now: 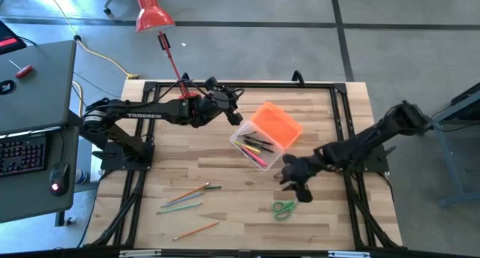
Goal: Pick & place school supplies into a supply box
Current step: Put the scissors into the supply box
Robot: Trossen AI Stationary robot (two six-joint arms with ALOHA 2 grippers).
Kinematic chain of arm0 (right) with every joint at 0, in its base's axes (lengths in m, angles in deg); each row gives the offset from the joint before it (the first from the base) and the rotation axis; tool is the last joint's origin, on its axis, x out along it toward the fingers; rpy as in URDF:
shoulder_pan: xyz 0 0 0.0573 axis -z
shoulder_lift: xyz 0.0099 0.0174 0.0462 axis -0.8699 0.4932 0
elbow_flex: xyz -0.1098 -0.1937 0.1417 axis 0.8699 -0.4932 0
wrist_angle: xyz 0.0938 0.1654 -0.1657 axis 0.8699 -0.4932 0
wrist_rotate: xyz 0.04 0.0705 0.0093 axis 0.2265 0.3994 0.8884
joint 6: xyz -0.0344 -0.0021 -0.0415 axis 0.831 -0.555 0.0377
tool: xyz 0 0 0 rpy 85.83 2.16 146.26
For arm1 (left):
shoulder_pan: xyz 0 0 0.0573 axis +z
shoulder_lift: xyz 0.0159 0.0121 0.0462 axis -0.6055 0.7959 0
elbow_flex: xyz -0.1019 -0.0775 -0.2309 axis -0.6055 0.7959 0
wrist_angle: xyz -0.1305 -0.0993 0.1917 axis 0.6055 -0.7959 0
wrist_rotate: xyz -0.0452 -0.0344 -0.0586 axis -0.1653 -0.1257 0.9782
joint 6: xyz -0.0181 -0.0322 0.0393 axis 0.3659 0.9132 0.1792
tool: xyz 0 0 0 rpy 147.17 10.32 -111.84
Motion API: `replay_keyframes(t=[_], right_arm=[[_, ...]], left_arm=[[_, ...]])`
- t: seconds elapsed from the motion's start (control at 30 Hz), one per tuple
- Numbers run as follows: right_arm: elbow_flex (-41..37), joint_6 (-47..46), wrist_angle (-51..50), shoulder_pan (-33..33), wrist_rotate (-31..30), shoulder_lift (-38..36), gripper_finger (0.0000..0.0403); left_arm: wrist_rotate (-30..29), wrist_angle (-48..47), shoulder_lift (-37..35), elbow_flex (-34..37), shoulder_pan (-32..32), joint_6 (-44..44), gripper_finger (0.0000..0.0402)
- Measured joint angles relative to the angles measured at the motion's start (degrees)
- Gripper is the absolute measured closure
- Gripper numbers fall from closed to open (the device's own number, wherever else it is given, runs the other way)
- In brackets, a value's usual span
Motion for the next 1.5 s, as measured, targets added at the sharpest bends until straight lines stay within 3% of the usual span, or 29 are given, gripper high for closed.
replay_keyframes(t=[0.27,0.7,1.03,1.23,1.37,1.5], right_arm=[[-3.4,0.3,12.3,-7.8,-8.7,4.0,0.0299],[3.6,-3.1,12.3,-9.0,-3.6,17.6,0.0299],[5.2,-0.9,10.2,-9.1,-6.9,24.1,0.0301],[5.2,6.7,10.1,-9.5,-10.6,26.1,0.0341],[5.2,4.9,10.5,-9.3,-11.1,26.3,0.0388],[5.3,4.6,11.2,-9.2,-9.8,23.0,0.0387]], left_arm=[[0.4,0.0,0.0,0.0,0.0,0.0,0.0236],[0.4,0.0,0.0,0.0,0.0,0.0,0.0236],[0.9,0.0,0.0,0.0,0.0,0.0,0.0236],[1.6,0.0,0.0,0.0,0.0,0.0,0.0236],[1.6,0.0,0.0,0.0,0.0,0.2,0.0236],[-0.4,0.0,0.0,0.0,0.0,0.2,0.0236]])
